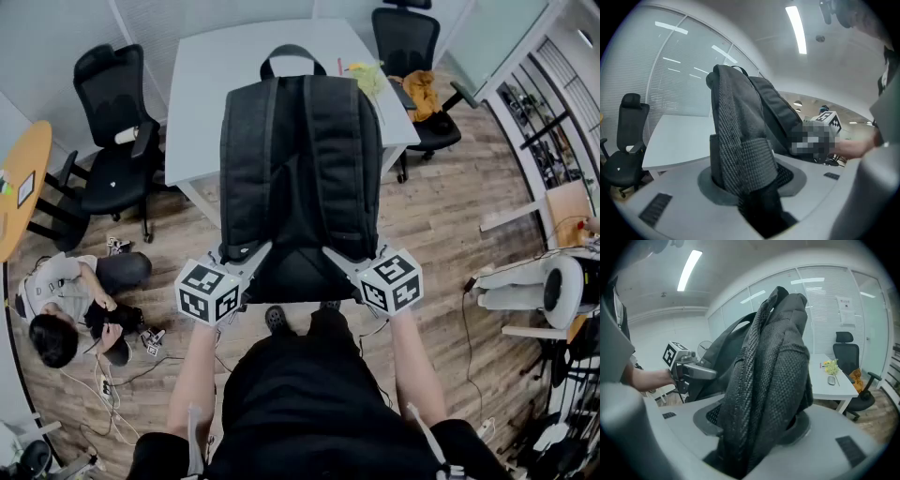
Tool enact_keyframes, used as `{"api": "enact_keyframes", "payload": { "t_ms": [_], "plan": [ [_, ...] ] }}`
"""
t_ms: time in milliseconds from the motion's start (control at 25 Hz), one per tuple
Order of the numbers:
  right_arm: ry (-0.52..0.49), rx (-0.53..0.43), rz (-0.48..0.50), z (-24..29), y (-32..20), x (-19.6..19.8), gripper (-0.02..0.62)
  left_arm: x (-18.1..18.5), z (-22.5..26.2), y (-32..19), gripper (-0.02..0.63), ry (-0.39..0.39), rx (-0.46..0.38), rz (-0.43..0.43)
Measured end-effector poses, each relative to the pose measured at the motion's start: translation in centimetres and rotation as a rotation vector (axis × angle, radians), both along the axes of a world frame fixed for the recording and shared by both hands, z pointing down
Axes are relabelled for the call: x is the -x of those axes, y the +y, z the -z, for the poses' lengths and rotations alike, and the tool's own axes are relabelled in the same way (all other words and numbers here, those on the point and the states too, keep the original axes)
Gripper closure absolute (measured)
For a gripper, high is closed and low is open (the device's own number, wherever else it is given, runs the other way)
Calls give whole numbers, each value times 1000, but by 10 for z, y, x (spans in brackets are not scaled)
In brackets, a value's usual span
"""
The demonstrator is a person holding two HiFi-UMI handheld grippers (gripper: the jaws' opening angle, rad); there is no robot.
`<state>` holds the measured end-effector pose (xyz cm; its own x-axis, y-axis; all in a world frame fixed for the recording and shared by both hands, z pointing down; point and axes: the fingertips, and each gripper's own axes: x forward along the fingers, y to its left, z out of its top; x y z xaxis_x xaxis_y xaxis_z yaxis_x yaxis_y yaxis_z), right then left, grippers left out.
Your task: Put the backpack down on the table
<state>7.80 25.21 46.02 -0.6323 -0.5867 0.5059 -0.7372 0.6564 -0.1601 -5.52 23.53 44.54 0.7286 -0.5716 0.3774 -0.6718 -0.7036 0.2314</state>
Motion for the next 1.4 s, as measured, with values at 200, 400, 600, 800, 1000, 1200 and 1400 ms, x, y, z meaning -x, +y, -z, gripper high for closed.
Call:
{"api": "enact_keyframes", "payload": {
  "t_ms": [200, 400, 600, 800, 1000, 1200, 1400],
  "plan": [
    [15, -4, 10, 2, 10, 11, 367, 11, 1, 10, 439, 11, 3, 6],
    [29, 4, 11, 2, 17, 20, 368, 20, -1, 17, 439, 30, 15, 4],
    [32, 23, 0, 0, 17, 23, 359, 23, -4, 16, 439, 39, 24, -4],
    [34, 27, -18, -3, 22, 28, 356, 28, -8, 19, 439, 46, 30, -18],
    [28, 50, -26, -10, 21, 30, 356, 30, -15, 18, 439, 44, 52, -24],
    [19, 77, -14, -19, 7, 26, 353, 27, -23, 6, 439, 40, 82, -10],
    [1, 87, 16, -23, -20, 24, 351, 26, -25, -18, 439, 27, 90, 24]
  ]
}}
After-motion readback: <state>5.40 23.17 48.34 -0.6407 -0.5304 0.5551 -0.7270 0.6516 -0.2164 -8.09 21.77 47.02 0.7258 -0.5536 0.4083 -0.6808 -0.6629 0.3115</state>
